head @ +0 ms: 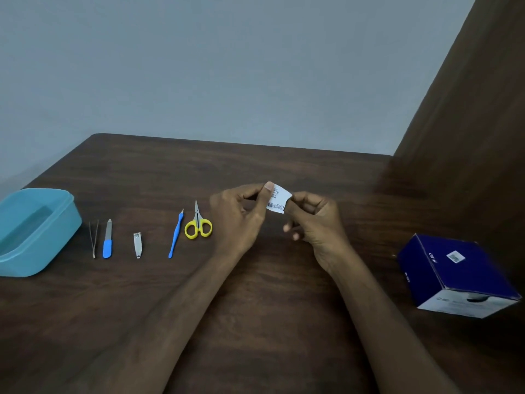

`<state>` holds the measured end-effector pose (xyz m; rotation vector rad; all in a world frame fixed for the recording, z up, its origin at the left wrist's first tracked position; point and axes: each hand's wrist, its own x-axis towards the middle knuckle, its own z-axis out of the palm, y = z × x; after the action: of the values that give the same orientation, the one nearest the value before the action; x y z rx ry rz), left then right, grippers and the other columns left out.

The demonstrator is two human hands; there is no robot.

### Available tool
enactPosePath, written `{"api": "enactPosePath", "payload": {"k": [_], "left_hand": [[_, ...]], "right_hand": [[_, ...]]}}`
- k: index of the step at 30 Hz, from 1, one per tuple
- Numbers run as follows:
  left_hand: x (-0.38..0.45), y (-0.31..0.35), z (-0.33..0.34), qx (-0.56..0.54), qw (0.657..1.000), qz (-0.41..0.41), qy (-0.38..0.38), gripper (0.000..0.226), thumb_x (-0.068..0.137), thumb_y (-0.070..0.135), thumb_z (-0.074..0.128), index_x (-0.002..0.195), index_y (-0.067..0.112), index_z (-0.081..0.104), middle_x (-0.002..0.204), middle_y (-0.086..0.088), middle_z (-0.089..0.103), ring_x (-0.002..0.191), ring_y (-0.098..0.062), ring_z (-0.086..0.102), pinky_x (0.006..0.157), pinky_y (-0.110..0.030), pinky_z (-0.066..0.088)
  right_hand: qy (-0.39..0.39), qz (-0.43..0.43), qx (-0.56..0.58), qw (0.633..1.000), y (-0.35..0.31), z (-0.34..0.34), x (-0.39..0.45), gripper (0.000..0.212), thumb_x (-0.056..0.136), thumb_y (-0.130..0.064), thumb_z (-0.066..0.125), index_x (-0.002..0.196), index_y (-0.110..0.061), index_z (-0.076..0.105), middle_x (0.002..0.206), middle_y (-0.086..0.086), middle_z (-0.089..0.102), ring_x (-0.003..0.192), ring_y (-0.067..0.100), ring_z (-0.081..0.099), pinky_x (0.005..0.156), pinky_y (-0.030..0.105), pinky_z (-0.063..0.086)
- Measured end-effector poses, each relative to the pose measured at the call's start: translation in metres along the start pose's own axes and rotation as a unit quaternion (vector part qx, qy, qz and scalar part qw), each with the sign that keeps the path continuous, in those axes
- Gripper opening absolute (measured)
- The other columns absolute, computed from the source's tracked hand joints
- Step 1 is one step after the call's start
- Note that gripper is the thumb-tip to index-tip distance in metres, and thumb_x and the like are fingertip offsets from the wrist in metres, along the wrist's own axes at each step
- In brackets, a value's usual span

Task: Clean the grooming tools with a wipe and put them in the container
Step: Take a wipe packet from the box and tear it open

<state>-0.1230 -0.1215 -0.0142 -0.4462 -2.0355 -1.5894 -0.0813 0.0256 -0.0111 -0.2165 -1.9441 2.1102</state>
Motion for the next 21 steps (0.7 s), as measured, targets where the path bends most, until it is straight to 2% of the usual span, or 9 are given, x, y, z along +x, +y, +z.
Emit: {"api": "enactPosePath", "payload": {"k": [4,6,8,11,13,16,18,21], "left_hand": [[0.0021,-0.0017,-0.0006,0.022,1.0,0.004,-0.004,0.02,0.101,0.03,0.075,0.087,0.022,0.086,0.073,0.013,0.078,0.068,-0.012,0.074,0.058,-0.035,0.05],[0.0026,-0.0036,-0.0004,0.037,0.999,0.006,-0.008,0.021,0.101,0.032,0.073,0.087,0.022,0.086,0.071,0.01,0.078,0.062,-0.009,0.07,0.059,-0.034,0.05],[0.0032,-0.0045,-0.0012,0.04,0.999,0.008,-0.007,0.022,0.102,0.033,0.072,0.089,0.023,0.086,0.069,0.01,0.076,0.06,-0.006,0.068,0.057,-0.028,0.048],[0.004,-0.0046,-0.0024,0.04,0.999,0.016,-0.009,0.023,0.103,0.034,0.071,0.09,0.023,0.085,0.072,0.014,0.077,0.062,-0.001,0.07,0.058,-0.023,0.05],[0.0031,-0.0039,-0.0027,0.046,0.999,0.022,-0.014,0.022,0.104,0.033,0.071,0.09,0.023,0.085,0.073,0.016,0.076,0.065,0.003,0.071,0.06,-0.019,0.049],[0.0024,-0.0033,-0.003,0.048,0.998,0.03,-0.014,0.02,0.104,0.031,0.07,0.092,0.023,0.084,0.074,0.018,0.076,0.067,0.005,0.071,0.061,-0.012,0.045],[0.0024,-0.0034,-0.0024,0.049,0.998,0.027,-0.013,0.02,0.104,0.031,0.07,0.092,0.024,0.084,0.076,0.018,0.076,0.067,0.006,0.071,0.062,-0.012,0.045],[0.0024,-0.0033,-0.0018,0.035,0.999,0.017,-0.015,0.02,0.104,0.032,0.07,0.092,0.024,0.084,0.079,0.019,0.078,0.068,0.006,0.072,0.062,-0.018,0.052]], "right_hand": [[-0.036,0.032,0.003,0.999,-0.0002,-0.0024,0.0019,0.013,0.097,-0.006,0.073,0.088,-0.015,0.077,0.089,0.001,0.079,0.053,0.014,0.064,0.041,0.02,0.043],[-0.041,0.038,-0.002,0.998,-0.001,-0.0048,0.0025,0.006,0.096,-0.008,0.076,0.095,-0.014,0.078,0.095,0.004,0.08,0.053,0.013,0.064,0.042,0.02,0.044],[-0.025,0.035,0.008,0.999,-0.0013,-0.0052,0.0016,0.01,0.092,-0.011,0.08,0.102,-0.013,0.077,0.099,0.008,0.081,0.053,0.013,0.063,0.043,0.02,0.044],[0.012,0.031,0.02,0.999,-0.0015,-0.0052,0.0013,0.013,0.088,-0.012,0.084,0.095,-0.012,0.074,0.096,0.009,0.08,0.052,0.012,0.062,0.044,0.021,0.043],[0.005,0.037,0.011,0.999,-0.002,-0.0049,0.0013,0.009,0.089,-0.013,0.084,0.091,-0.012,0.075,0.093,0.008,0.079,0.054,0.013,0.062,0.044,0.021,0.043],[-0.005,0.055,0.008,0.998,-0.0031,-0.0029,-0.0003,0.003,0.094,-0.013,0.079,0.095,-0.011,0.079,0.092,0.003,0.08,0.054,0.012,0.063,0.044,0.021,0.044],[-0.005,0.065,0.004,0.998,-0.0048,-0.0009,-0.0016,0.005,0.097,-0.014,0.075,0.097,-0.012,0.08,0.093,0.001,0.08,0.054,0.012,0.065,0.045,0.021,0.044],[-0.005,0.084,0.019,0.996,-0.0081,0.0009,-0.0025,0.013,0.099,-0.018,0.07,0.104,-0.012,0.08,0.105,0.001,0.082,0.058,0.014,0.066,0.049,0.024,0.043]]}}
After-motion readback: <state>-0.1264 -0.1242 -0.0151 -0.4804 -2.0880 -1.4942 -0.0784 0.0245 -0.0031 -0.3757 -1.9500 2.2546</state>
